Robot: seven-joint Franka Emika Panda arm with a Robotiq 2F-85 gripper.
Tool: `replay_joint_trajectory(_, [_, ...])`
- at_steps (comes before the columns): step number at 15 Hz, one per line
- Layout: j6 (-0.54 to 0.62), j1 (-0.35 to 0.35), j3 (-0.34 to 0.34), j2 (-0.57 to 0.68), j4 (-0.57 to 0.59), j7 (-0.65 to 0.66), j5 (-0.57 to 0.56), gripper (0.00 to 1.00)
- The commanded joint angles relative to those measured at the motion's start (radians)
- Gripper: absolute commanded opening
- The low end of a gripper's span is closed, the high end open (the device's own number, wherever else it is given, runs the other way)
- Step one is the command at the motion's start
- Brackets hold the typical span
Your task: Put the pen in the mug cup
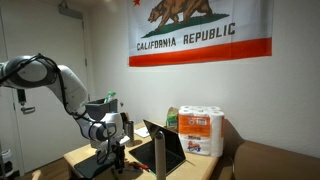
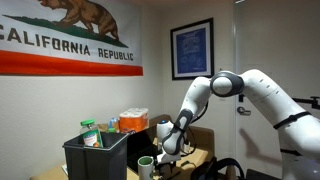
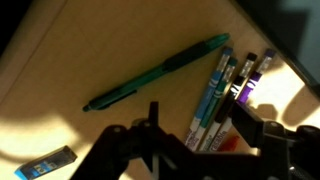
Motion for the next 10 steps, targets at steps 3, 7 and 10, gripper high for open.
replay_joint_trajectory(3, [0.027, 0.047, -0.040, 0.013, 0.003, 0.053, 0.018, 0.31])
replay_joint_trajectory(7, [0.037, 0.066, -0.055, 0.010, -0.001, 0.089, 0.012, 0.06])
replay_joint_trajectory(10, [0.035, 0.076, -0.064, 0.002, -0.006, 0.106, 0.008, 0.05])
